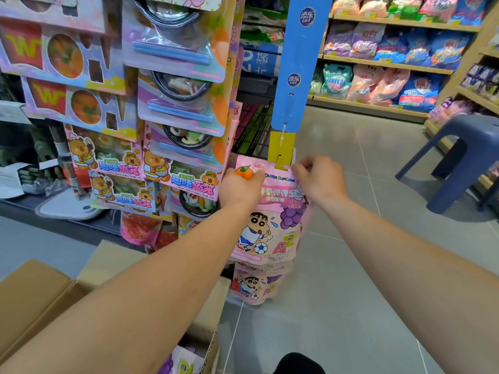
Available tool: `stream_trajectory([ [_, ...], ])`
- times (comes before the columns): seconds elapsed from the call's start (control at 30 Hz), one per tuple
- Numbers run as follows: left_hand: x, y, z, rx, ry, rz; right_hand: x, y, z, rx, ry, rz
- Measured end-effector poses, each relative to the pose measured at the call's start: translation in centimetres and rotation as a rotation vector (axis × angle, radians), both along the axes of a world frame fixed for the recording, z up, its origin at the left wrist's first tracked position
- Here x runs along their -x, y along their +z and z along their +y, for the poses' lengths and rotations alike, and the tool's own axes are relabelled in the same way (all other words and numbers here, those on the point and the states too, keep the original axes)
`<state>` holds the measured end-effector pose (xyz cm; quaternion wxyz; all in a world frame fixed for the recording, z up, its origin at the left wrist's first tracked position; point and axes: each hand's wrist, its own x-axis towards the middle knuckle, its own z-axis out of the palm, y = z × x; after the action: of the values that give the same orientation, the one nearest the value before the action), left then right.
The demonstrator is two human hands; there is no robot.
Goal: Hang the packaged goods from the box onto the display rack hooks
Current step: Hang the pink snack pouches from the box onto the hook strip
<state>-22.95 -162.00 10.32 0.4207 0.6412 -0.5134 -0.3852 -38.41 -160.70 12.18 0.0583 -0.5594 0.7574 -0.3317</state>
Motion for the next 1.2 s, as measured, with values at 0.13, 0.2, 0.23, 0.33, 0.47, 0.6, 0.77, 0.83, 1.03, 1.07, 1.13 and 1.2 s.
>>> stream_trajectory([
  [0.13, 0.1, -0.2, 1.4, -0.005, -0.035, -0.01, 0.1, -0.2, 1.1, 0.003, 0.033, 0.071],
  [0.2, -0.3, -0.5, 2.1, -0.002, -0.061, -0.015, 0.1, -0.2, 1.5, 0.013, 0.052, 0.154],
  [0.23, -0.6, -0.7, 2.4, 0.0, -0.071, -0.026, 0.0, -0.3, 1.7, 0.013, 0.059, 0.191],
  [0.33, -1.2, -1.2, 3.5, 0.029, -0.122, -0.076, -0.1, -0.4, 2.8, 0.032, 0.075, 0.28],
  [0.47, -2.1, -0.9, 4.6, 0.081, -0.175, -0.116, -0.9, -0.8, 4.8, 0.13, 0.087, 0.378],
  [0.6, -3.3, -1.1, 6.0, 0.173, -0.231, -0.153, -3.1, -1.6, 7.0, 0.153, 0.164, 0.393],
  [0.77, -6.4, -2.3, 7.9, 0.15, -0.316, -0.251, -6.5, -3.8, 9.2, 0.021, 0.272, 0.31],
  [0.83, -8.2, -3.0, 8.5, 0.143, -0.333, -0.265, -7.9, -4.8, 9.9, -0.042, 0.304, 0.302],
  [1.03, -15.9, -6.1, 10.3, 0.067, -0.285, -0.315, -14.4, -8.6, 11.1, -0.231, 0.49, 0.368],
  [1.07, -17.2, -6.8, 10.7, 0.04, -0.281, -0.32, -15.5, -9.0, 11.2, -0.271, 0.525, 0.374],
  [1.13, -20.0, -8.2, 11.6, -0.013, -0.273, -0.348, -17.6, -9.9, 11.3, -0.355, 0.613, 0.383],
  [1.2, -22.8, -9.8, 12.4, -0.057, -0.274, -0.412, -19.9, -10.8, 11.4, -0.427, 0.693, 0.403],
])
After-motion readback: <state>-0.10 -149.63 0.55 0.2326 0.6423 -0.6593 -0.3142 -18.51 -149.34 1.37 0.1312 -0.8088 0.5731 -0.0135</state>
